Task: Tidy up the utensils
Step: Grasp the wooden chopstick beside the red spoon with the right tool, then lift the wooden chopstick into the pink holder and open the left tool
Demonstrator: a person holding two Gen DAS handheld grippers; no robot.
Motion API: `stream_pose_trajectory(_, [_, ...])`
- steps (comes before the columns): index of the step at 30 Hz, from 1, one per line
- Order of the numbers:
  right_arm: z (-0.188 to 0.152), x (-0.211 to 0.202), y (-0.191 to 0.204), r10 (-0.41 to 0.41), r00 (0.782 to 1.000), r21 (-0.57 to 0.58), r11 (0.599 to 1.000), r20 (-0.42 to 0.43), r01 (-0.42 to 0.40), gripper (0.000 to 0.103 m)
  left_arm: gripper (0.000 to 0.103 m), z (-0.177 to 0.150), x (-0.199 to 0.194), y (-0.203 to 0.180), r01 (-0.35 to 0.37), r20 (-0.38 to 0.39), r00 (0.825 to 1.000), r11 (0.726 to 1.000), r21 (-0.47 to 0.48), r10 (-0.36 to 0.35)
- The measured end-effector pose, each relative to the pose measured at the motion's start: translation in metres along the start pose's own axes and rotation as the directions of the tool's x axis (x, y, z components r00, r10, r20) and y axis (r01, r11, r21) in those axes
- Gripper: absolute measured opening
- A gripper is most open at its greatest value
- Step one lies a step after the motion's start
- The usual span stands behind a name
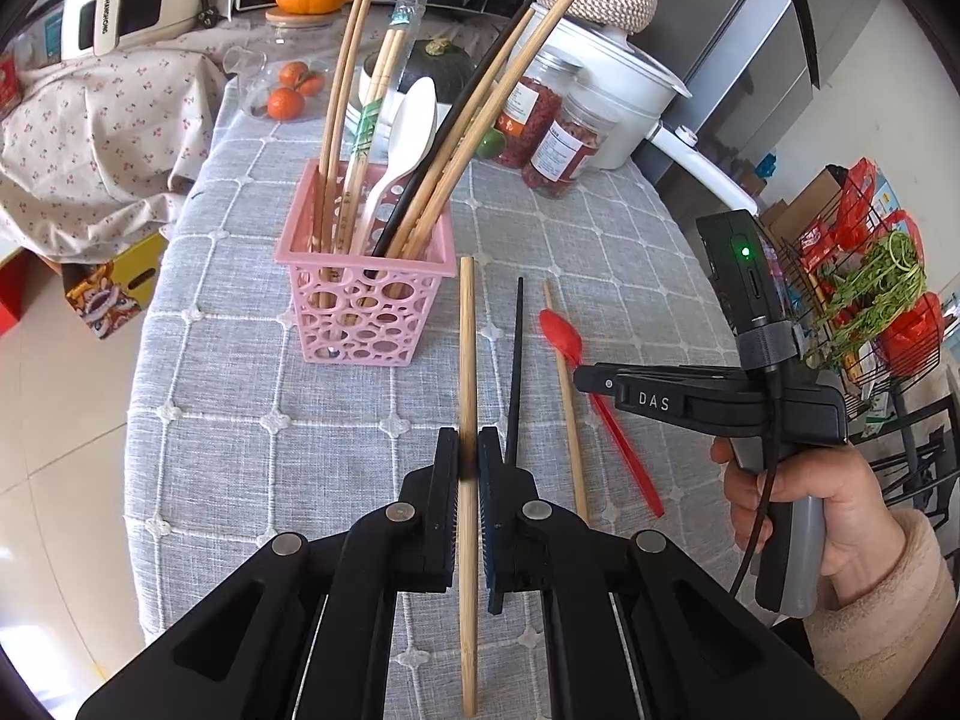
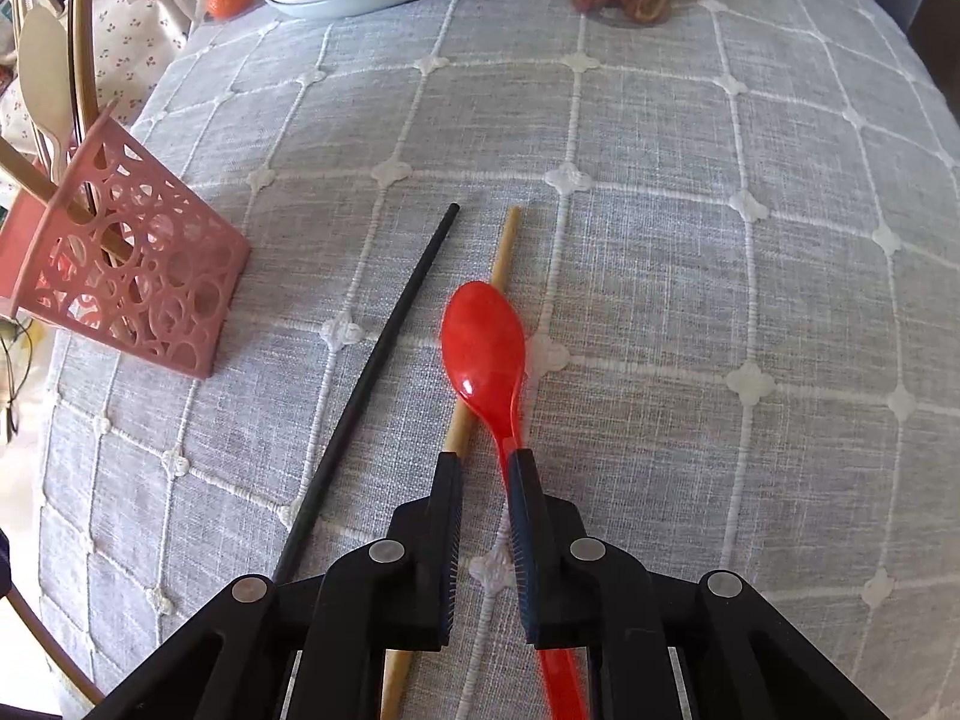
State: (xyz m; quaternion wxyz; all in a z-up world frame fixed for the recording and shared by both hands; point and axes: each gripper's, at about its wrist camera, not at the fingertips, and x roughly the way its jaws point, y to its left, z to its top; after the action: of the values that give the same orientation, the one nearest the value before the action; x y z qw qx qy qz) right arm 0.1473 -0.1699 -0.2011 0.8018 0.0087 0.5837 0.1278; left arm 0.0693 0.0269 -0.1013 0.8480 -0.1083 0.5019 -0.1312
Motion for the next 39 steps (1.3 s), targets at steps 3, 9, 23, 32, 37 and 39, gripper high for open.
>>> stream_pose_trajectory(3, [-0.002, -0.006, -0.001, 0.036, 0.999, 0.007, 0.999, 0.007, -0.036, 0.016, 0.006, 0.001, 0.0, 0.001, 0.0, 0.002, 1.0, 1.0, -0.003, 0.0])
stream_pose_trajectory(9, [-0.004, 0.01, 0.006, -0.008, 1.0, -0.014, 1.0, -0.026, 0.008, 0.016, 0.006, 0.001, 0.002, 0.002, -0.004, 0.0, 1.0, 1.0, 0.0, 0.004])
stream_pose_trajectory(23, [0.001, -0.051, 0.013, 0.085, 0.968, -0.038, 0.996, 0.235, -0.078, 0.007, 0.006, 0.02, -0.04, 0.01, -0.032, 0.157, 0.987, 0.999, -0.019, 0.035])
stream_pose_trajectory(32, [-0.013, -0.11, 0.014, 0.177, 0.903, -0.06, 0.984, 0.391, -0.167, 0.007, 0.006, 0.041, -0.118, 0.018, -0.037, 0.474, 0.878, 0.998, -0.059, 0.06])
stream_pose_trajectory(37, [-0.015, -0.122, 0.018, 0.207, 0.879, -0.072, 0.978, 0.43, -0.195, 0.007, 0.006, 0.044, -0.147, 0.021, -0.028, 0.628, 0.775, 0.996, -0.081, 0.073])
stream_pose_trajectory(39, [-0.017, -0.126, 0.018, 0.209, 0.874, -0.072, 0.978, 0.438, -0.198, 0.007, 0.006, 0.046, -0.148, 0.02, -0.036, 0.668, 0.739, 0.996, -0.086, 0.084])
